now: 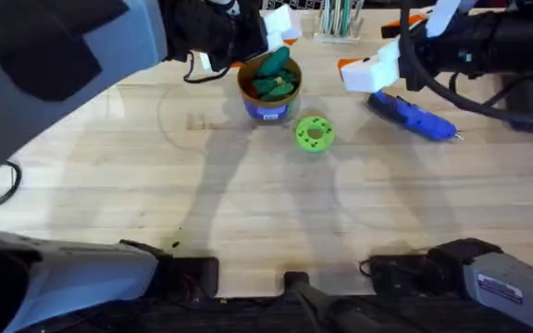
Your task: Pick up the gripper from the table and insert it into the empty holder that is missing its gripper. Then pick up a screw, insert it into the mounting hole, and use the screwdriver to tighten it. Finally, clean up the table by picking up the vegetable and placing it into the bucket.
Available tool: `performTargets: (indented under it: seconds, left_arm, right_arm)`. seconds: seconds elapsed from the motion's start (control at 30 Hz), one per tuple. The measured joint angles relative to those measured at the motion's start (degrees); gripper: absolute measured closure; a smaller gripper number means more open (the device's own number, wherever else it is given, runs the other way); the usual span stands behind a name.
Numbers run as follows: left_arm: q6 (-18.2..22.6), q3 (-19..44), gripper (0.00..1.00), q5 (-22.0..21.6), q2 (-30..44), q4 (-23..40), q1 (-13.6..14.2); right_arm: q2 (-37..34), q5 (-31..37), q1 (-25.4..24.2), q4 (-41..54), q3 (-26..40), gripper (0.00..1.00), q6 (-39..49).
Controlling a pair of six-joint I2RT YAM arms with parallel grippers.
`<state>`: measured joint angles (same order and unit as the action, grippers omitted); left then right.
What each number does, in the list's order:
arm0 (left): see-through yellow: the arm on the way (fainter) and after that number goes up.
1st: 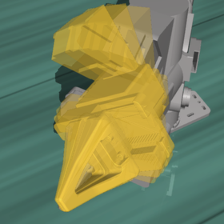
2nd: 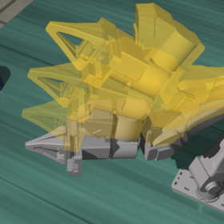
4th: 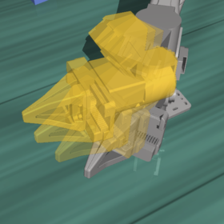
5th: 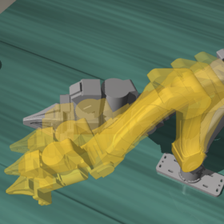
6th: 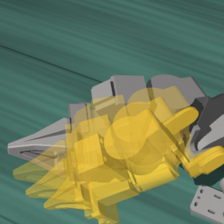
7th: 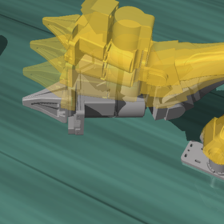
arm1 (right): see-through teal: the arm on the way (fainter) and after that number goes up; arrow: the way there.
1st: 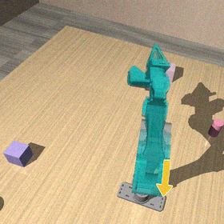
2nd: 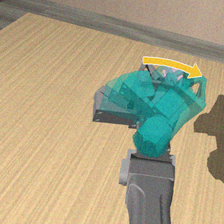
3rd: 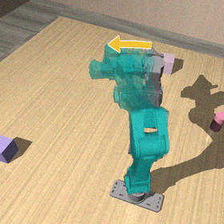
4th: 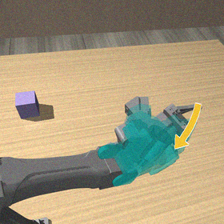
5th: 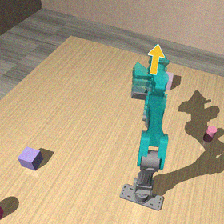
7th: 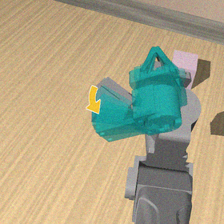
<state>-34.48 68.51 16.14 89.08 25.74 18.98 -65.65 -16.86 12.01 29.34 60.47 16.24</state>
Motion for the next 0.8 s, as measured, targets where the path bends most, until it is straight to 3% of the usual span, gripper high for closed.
performTargets:
  seconds: [0.17,0.27,0.37,0.57,0.63,0.8]
  left_arm:
    - [1.94,0.0,0.013,-0.06,-1.21,-0.68,0.0]
    - [7.11,0.0,0.013,-0.08,-5.57,0.81,0.0]
    - [16.25,0.02,0.015,-0.12,-12.72,5.1,0.0]
    - [38.27,0.66,0.014,-2.68,-27.26,21.73,0.0]
    - [42.82,0.66,0.014,-4.27,-29.99,24.79,0.0]
    - [48.58,0.66,0.014,-7.05,-32.36,26.37,0.0]
  right_arm:
    - [0.06,0.0,0.0,-0.51,0.02,0.011,-4.58]
    - [0.73,0.12,-0.01,1.87,0.18,0.01,-6.7]
    - [2.1,0.54,-0.02,6.17,1.72,0.01,-7.74]
    - [5.55,0.72,-0.02,16.27,7.31,0.01,-8.58]
    - [6.34,0.68,-0.02,18.37,7.58,0.01,-8.6]
    - [6.16,0.66,-0.01,20.0,7.58,0.011,-8.99]
